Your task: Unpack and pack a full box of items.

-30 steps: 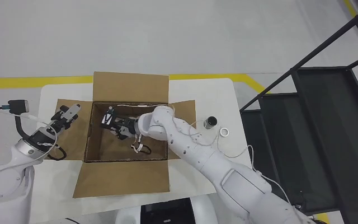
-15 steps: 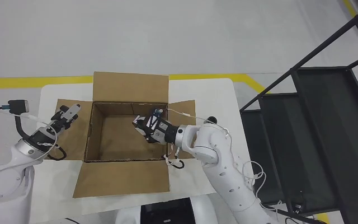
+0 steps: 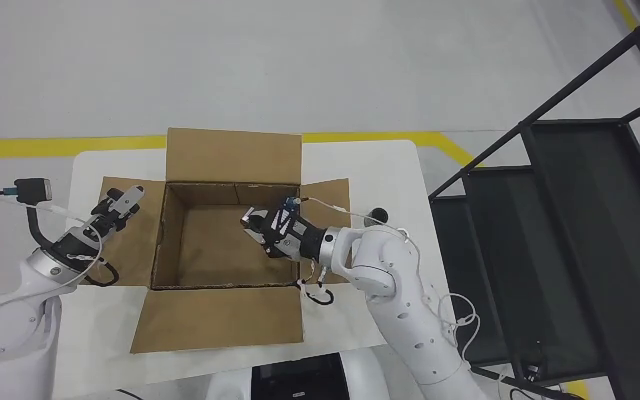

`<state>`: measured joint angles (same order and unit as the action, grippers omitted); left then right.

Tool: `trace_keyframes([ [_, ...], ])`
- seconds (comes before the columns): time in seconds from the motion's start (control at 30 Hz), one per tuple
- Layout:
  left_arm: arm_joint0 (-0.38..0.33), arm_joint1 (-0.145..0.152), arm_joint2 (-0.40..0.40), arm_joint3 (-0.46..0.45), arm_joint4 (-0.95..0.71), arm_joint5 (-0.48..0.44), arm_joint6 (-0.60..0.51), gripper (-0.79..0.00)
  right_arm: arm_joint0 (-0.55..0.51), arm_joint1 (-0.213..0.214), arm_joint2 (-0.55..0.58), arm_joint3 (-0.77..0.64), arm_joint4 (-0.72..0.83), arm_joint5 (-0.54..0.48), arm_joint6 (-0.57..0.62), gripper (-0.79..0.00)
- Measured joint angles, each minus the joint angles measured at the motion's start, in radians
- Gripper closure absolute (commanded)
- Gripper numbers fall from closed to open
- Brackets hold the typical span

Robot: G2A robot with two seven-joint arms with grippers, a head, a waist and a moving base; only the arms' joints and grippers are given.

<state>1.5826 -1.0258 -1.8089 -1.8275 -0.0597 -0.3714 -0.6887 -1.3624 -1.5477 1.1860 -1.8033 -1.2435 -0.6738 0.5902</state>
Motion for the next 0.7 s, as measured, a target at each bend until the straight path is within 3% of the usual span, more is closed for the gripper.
trace_keyframes([
  [0.53,0.000,0.000,0.000,0.000,0.000,0.000,0.000,-0.785,0.000,0.000,0.000,0.000,0.002,0.001,-0.002,0.000],
  [0.7,0.000,0.000,0.000,0.000,0.000,0.000,0.000,-0.785,-0.033,0.019,0.073,-0.086,0.123,-0.033,0.037,0.000],
])
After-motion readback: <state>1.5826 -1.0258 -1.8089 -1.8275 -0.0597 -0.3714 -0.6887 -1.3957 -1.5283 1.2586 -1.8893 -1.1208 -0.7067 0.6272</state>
